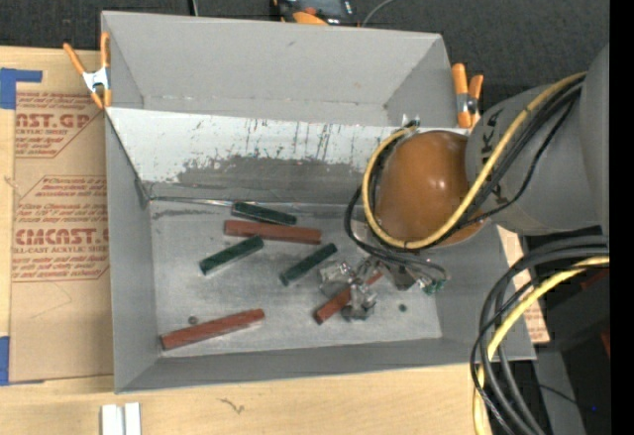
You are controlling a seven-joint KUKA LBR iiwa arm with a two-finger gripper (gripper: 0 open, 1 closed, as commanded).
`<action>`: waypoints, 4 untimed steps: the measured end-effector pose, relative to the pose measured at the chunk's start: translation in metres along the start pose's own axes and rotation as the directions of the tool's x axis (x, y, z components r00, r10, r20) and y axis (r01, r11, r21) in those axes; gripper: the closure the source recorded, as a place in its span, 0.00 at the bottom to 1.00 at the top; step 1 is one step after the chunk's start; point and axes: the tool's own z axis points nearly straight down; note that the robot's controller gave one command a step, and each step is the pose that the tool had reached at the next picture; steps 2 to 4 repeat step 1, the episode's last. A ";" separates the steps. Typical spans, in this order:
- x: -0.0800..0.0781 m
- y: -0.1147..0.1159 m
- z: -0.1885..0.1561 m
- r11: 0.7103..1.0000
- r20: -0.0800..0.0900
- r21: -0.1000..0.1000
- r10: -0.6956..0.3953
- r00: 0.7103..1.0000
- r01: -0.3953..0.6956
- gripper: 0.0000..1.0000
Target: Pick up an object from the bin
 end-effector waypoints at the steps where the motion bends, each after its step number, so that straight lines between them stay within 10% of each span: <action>1: -0.042 -0.015 -0.161 0.989 0.009 0.008 -0.145 0.989 0.145 1.00; 4: -0.042 -0.015 -0.161 0.989 0.009 0.008 -0.145 0.989 0.145 1.00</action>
Offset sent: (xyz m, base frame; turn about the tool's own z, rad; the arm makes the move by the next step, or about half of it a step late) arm 0.0413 0.0084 0.1565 -0.1453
